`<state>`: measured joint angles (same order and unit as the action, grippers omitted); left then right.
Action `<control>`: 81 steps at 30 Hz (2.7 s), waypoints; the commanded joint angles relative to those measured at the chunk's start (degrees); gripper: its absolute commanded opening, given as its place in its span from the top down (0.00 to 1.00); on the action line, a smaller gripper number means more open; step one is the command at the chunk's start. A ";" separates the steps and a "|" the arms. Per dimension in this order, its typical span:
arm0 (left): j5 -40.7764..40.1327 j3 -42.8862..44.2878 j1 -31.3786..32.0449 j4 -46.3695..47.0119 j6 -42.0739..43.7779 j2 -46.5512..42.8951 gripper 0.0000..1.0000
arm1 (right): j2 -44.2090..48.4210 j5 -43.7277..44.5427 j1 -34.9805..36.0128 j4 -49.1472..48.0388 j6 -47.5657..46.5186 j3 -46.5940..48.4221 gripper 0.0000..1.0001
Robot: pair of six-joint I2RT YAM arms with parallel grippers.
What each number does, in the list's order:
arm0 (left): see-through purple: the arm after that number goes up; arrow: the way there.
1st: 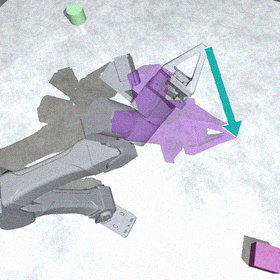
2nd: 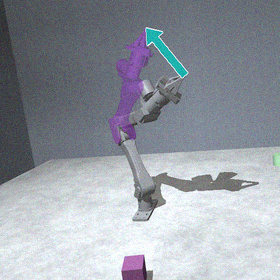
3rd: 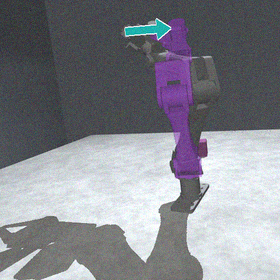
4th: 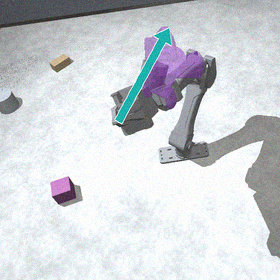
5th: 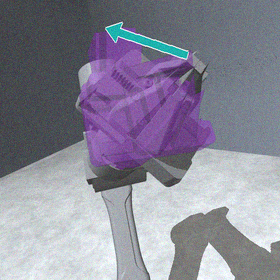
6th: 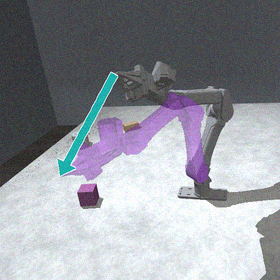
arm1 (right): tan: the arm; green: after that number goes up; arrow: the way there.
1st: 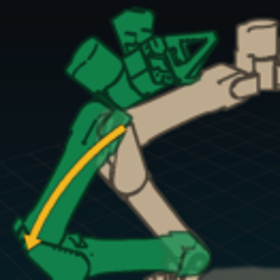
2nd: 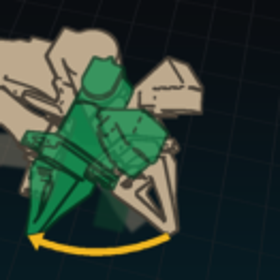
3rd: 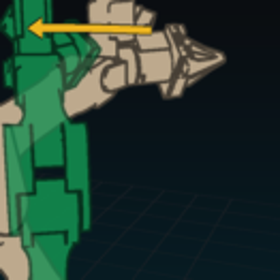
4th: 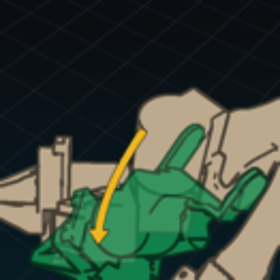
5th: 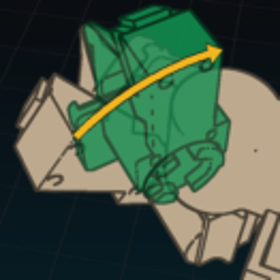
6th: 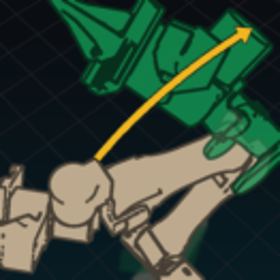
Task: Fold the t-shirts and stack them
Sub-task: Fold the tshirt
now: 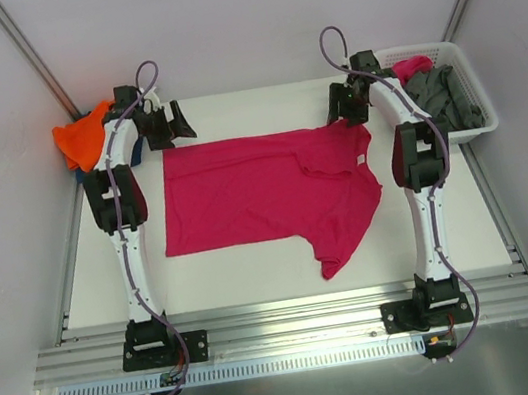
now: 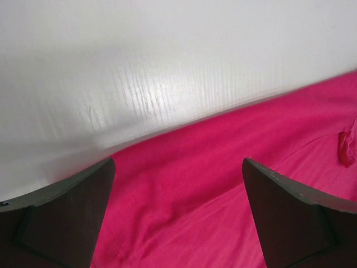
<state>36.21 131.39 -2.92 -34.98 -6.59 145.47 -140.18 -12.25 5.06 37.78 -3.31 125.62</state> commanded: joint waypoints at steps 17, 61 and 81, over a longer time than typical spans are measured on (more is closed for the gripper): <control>-13.16 -27.24 8.19 0.79 0.18 -23.84 0.01 | 15.99 -1.91 3.47 0.10 4.20 -16.37 0.33; -19.86 -12.39 10.65 1.76 1.23 -11.16 0.01 | -0.45 6.01 1.53 -1.39 3.13 1.20 0.28; -16.08 -14.77 10.65 0.97 -1.76 -11.09 0.01 | 3.34 0.03 5.22 0.45 8.59 -7.85 0.26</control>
<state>18.15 115.46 7.20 -32.88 -6.96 135.66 -137.21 -12.27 10.04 36.21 4.54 118.04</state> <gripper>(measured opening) 0.992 0.736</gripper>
